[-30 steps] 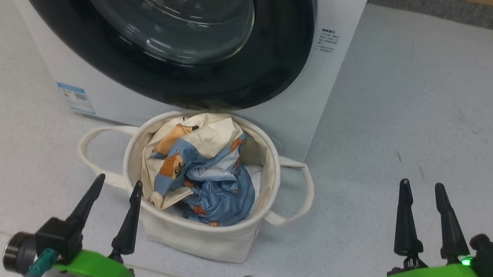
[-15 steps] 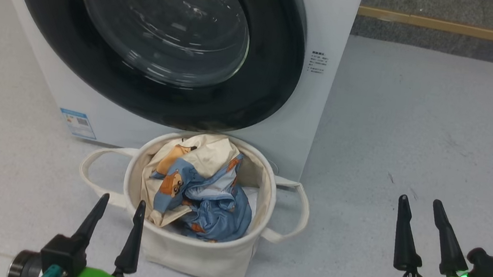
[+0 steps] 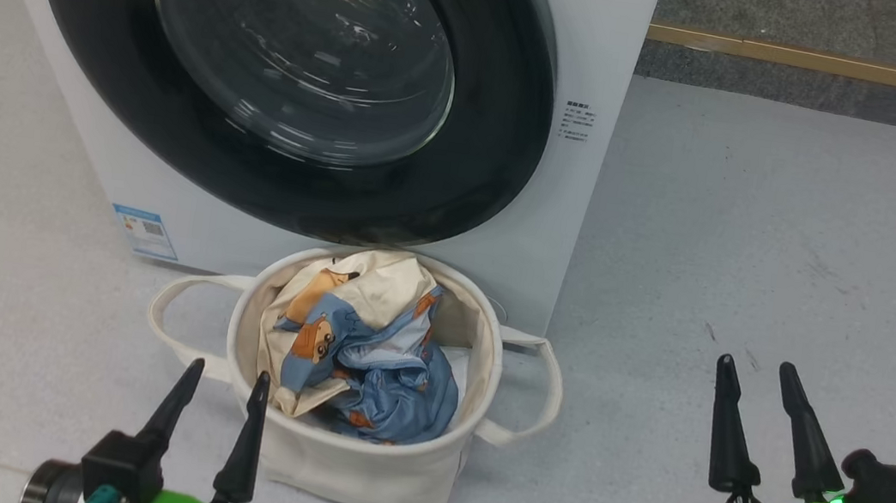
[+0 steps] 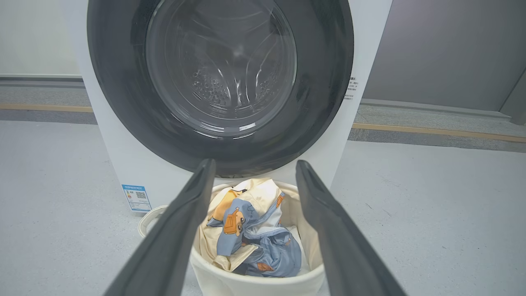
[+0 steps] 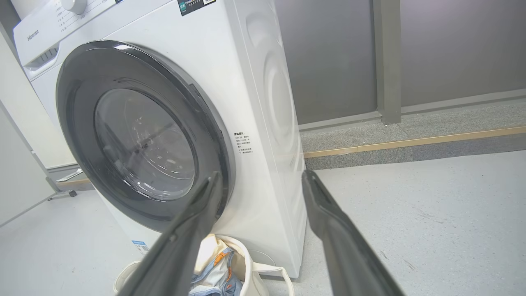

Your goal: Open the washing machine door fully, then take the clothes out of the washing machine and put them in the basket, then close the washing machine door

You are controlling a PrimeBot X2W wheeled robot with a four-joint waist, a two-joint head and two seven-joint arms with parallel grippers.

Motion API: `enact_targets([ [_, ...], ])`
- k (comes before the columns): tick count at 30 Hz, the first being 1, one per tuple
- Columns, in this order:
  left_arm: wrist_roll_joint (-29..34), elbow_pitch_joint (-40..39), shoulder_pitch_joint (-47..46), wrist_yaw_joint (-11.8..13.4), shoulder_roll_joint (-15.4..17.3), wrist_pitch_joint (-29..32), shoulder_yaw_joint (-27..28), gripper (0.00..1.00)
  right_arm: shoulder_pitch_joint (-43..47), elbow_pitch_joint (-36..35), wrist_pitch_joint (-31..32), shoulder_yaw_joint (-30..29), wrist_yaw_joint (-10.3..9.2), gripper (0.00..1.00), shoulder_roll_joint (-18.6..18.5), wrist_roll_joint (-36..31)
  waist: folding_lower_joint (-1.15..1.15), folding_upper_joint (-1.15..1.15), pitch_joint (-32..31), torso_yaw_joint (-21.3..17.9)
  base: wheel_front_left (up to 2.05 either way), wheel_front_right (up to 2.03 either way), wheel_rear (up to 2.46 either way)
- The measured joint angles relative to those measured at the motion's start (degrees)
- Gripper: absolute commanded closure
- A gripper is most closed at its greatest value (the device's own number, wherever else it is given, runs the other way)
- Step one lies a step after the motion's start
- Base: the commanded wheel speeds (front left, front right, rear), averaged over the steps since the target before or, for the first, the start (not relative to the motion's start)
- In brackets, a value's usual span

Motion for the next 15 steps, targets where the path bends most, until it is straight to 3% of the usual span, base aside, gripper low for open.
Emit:
enact_targets([
  [15,-1.15,0.49,-0.01,0.03,-0.02,0.0,-1.19,0.0,0.0,0.12,0.01,0.48,0.0,0.0,0.0,-0.02,0.0,0.0,0.71,0.98,0.0,0.0,0.0],
])
